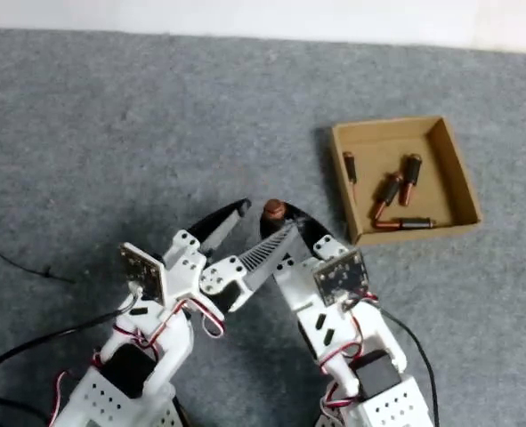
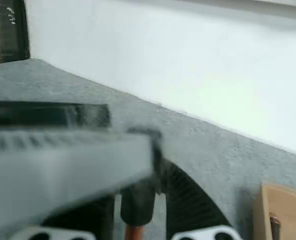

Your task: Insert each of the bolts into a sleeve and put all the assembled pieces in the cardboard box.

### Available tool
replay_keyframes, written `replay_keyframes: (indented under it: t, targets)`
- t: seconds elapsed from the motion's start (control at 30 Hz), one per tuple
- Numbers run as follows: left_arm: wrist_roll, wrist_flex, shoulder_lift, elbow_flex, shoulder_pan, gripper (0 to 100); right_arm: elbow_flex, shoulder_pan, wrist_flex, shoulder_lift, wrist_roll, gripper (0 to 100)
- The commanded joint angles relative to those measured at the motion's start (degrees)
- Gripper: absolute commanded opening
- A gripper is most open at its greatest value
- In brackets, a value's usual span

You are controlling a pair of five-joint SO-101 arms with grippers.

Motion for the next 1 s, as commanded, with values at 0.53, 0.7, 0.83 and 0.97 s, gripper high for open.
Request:
replay_keyframes:
  t: [0.53, 0.7, 0.83, 0.97]
  targets:
    - [0.5, 0.0, -0.6, -0.6, -1.2, 26, 1.8, 2.5, -2.0, -1.0, 0.3, 0.5]
    - [0.6, 0.0, -0.6, -2.1, -6.7, 26, 1.9, 4.1, -2.0, -1.0, 0.1, 0.5]
    - [0.6, 0.0, -0.6, -2.2, -8.0, 26, 2.0, 7.9, -4.0, -1.0, 0.0, 0.5]
    - [0.5, 0.0, -0.6, -2.0, -7.9, 14, 3.4, 9.4, -4.9, -1.0, 0.0, 0.5]
